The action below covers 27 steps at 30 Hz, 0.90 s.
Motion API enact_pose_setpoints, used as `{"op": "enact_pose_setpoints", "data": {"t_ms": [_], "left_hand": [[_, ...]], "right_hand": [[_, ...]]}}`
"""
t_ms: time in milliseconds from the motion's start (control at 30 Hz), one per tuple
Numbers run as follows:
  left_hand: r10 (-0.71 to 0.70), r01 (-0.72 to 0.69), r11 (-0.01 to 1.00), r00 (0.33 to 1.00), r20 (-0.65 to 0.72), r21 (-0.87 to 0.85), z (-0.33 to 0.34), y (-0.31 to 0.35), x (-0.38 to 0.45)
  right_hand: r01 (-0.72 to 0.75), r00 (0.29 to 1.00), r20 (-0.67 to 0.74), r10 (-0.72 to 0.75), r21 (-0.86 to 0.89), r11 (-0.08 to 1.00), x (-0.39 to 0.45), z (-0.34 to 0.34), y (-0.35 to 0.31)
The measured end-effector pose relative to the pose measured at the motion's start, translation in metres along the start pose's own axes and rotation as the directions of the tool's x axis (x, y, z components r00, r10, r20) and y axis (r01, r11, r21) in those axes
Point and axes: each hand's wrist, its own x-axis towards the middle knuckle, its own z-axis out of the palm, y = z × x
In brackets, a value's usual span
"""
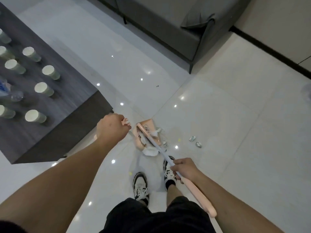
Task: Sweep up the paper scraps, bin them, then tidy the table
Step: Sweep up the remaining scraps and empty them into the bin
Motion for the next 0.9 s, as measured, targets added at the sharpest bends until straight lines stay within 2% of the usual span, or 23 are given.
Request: {"op": "enact_pose_setpoints", "data": {"t_ms": [267,500,633,767,900], "left_hand": [[-0.023,0.023,1.0,1.0,-0.014,-0.014,-0.007,-0.003,-0.018],[-0.105,0.106,0.994,0.994,0.017,-0.025,-0.001,0.012,-0.016],[-0.149,0.15,0.988,0.988,0.033,-0.032,0.015,0.017,-0.016],[-0.162,0.162,0.987,0.987,-0.004,-0.016,0.023,0.016,-0.015],[-0.182,0.183,0.983,0.983,0.023,-0.017,0.021,0.016,-0.016]], "right_hand": [[0.014,0.982,-0.189,0.022,0.187,0.982,-0.008,-0.054,0.008],[0.012,0.953,-0.3,0.047,0.191,0.981,0.026,-0.126,0.021],[-0.039,0.95,-0.29,0.12,0.272,0.961,0.049,-0.15,0.031],[-0.092,0.966,-0.196,0.17,0.353,0.931,0.057,-0.141,0.038],[-0.084,0.987,-0.107,0.118,0.281,0.956,0.052,-0.103,0.032]]}}
